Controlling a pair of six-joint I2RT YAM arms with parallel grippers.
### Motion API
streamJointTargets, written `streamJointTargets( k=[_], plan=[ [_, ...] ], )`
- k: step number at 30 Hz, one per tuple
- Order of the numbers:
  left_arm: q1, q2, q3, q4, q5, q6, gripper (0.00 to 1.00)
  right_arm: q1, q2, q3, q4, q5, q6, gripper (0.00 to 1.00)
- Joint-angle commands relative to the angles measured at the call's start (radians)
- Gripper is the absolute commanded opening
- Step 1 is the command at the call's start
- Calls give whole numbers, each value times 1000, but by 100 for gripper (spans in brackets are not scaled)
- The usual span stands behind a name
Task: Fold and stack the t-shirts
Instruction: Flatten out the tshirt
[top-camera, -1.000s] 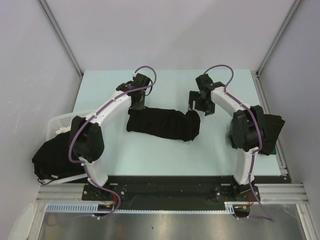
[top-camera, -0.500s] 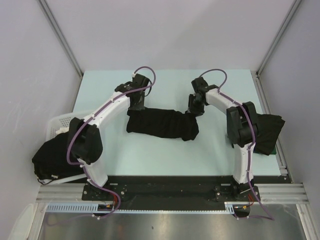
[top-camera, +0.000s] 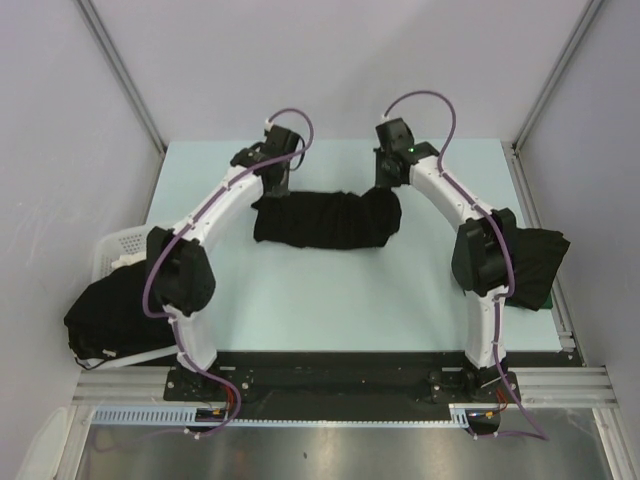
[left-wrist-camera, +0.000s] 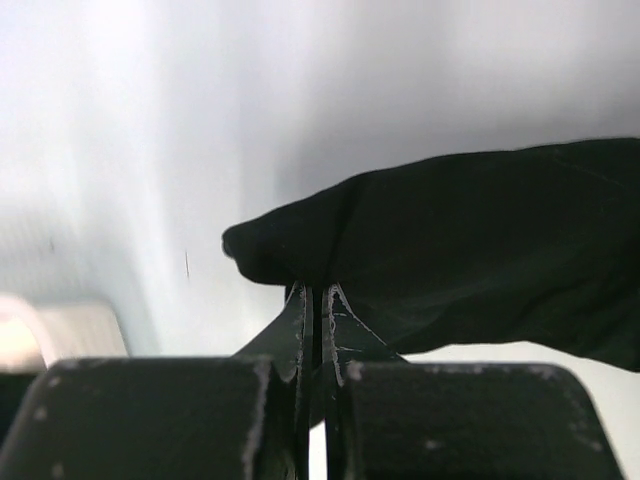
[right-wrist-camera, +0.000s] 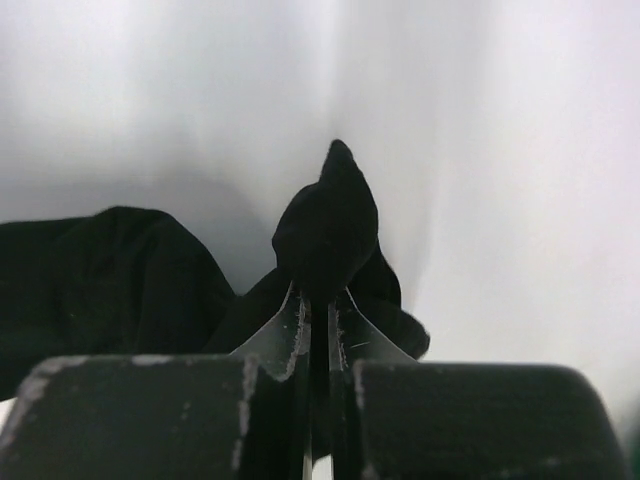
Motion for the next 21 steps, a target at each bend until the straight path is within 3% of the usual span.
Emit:
streamJointTargets(
  k=[1,3,5,8,12,17,21],
  plan=[
    [83,94,338,26,-72,26,0,-20,-72,209,42,214,-122,0],
    [101,162,472,23,-67,32,0,-33,-53,260,55,255,-168,0],
    [150,159,499,41,-14,-15,0,-49,-35,350,51,277,-192,0],
    [187,142,520,50,-55,-54,0,-80,-49,383,57,299,-182,0],
    [204,52,426,130,-69,-41,0,-115,-90,337,63,302,-182,0],
    [212,71,340,-38,-12,-95,0,-129,-70,251,-131,300,-130,0],
    [212,22,76,-37,-9,-118,0,-137,-65,126,-187,331,-106,0]
  ],
)
